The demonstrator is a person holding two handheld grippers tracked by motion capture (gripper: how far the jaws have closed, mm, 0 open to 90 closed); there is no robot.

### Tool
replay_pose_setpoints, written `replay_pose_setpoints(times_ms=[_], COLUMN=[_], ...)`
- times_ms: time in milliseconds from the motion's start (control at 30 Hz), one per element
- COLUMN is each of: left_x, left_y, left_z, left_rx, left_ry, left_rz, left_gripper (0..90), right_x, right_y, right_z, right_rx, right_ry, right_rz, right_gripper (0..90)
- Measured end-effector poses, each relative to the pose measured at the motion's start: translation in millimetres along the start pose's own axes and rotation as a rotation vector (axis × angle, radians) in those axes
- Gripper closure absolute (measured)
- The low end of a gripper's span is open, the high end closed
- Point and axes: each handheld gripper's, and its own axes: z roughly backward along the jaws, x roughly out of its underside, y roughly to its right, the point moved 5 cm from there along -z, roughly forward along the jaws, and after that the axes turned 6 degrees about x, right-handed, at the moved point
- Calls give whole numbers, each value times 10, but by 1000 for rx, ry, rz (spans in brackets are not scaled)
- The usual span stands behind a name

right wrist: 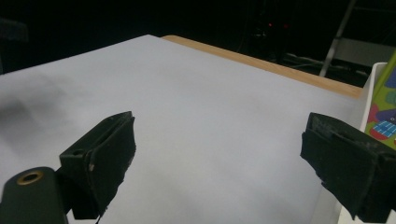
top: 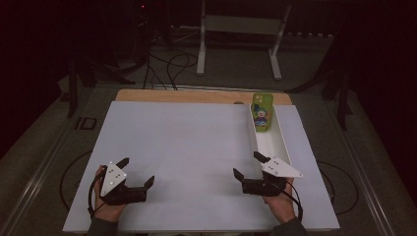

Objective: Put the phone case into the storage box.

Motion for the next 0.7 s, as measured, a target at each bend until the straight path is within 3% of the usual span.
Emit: replay_pose_setpoints(times_ms=[233, 533, 700], left_x=[4, 38, 53], left_y=[21, 74, 77], left_z=[21, -33, -50], left_rx=[22, 42, 42], left_ry=[17, -2, -10], left_rz=[-3, -12, -12], left_gripper=[0, 0, 0], right_x=[114, 199, 229], right_y=[-12, -54, -67], right_z=[80, 117, 104], right_rx=[-36, -28, -37], right_ry=[34, 36, 27], right_rz=[-13, 39, 41], right_gripper=[93, 92, 92])
